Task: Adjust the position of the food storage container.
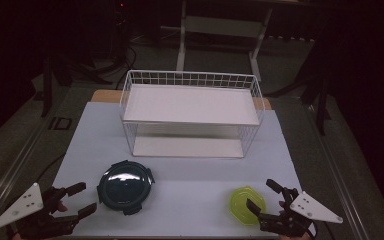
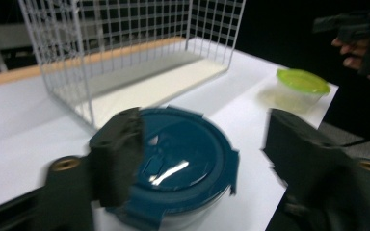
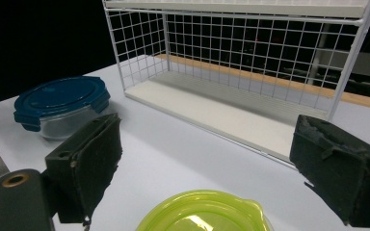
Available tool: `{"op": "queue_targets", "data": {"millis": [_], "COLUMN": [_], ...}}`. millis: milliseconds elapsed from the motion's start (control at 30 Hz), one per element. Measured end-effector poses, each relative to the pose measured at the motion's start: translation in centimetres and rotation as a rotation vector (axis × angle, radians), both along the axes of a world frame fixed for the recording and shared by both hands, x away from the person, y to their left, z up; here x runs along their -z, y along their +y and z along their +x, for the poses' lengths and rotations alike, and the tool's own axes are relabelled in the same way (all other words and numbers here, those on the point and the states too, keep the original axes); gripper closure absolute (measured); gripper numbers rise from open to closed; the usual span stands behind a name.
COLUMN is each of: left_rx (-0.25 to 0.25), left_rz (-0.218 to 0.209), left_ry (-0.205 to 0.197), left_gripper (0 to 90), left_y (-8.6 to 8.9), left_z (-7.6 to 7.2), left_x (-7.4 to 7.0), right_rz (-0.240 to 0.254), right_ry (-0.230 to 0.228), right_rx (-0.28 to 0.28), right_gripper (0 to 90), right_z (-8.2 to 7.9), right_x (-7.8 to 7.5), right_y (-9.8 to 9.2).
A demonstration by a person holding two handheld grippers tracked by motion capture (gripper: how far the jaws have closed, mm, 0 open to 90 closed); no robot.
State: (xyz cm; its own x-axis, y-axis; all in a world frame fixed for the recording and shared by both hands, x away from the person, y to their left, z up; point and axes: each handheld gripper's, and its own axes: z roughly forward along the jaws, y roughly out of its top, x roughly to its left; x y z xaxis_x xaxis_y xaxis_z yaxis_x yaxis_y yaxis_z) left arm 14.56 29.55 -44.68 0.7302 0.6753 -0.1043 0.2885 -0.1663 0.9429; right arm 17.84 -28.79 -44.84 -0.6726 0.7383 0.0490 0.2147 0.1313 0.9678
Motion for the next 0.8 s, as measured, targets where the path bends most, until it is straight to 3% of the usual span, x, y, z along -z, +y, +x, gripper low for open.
{"op": "queue_targets", "data": {"millis": [333, 633, 733, 800], "left_rx": [-0.053, -0.071, -0.068, -0.055], "left_rz": [0.067, 0.149, 0.197, 0.2], "left_ry": [0.099, 0.187, 0.209, 0.223], "left_gripper": [67.0, 86.9, 88.3, 88.4], "left_y": [1.5, 1.6, 1.3, 1.3], "left_z": [1.2, 2.8, 2.9, 3.0], "left_x": [2.0, 4.6, 5.3, 5.5], "right_rz": [0.003, 0.003, -0.003, -0.003], "right_ry": [0.0, 0.008, 0.006, 0.004], "right_rx": [0.001, 0.0, -0.003, -0.004], "right_gripper": [10.6, 10.6, 10.6, 10.6], "right_z": [0.0, 0.1, 0.0, 0.0], "right_x": [0.0, 0.1, 0.1, 0.1], "right_y": [0.0, 0.0, 0.0, 0.1]}}
